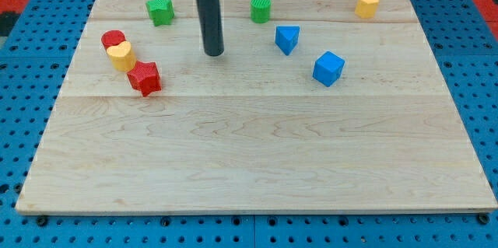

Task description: Point at the red star

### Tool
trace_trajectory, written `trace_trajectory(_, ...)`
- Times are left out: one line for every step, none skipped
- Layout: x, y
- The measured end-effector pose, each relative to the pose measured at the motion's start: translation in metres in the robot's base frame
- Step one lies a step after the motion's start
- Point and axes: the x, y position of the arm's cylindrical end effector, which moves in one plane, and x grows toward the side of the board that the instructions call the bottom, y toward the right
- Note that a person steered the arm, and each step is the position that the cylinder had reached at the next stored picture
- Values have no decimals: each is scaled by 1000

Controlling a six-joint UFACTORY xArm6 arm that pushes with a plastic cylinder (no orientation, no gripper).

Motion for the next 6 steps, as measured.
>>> trace_trajectory(13, -45)
trace_trajectory(50, -86)
trace_trajectory(90, -41)
trace_trajectory(142, 3)
trace_trajectory(167, -81)
trace_trajectory(161, -184)
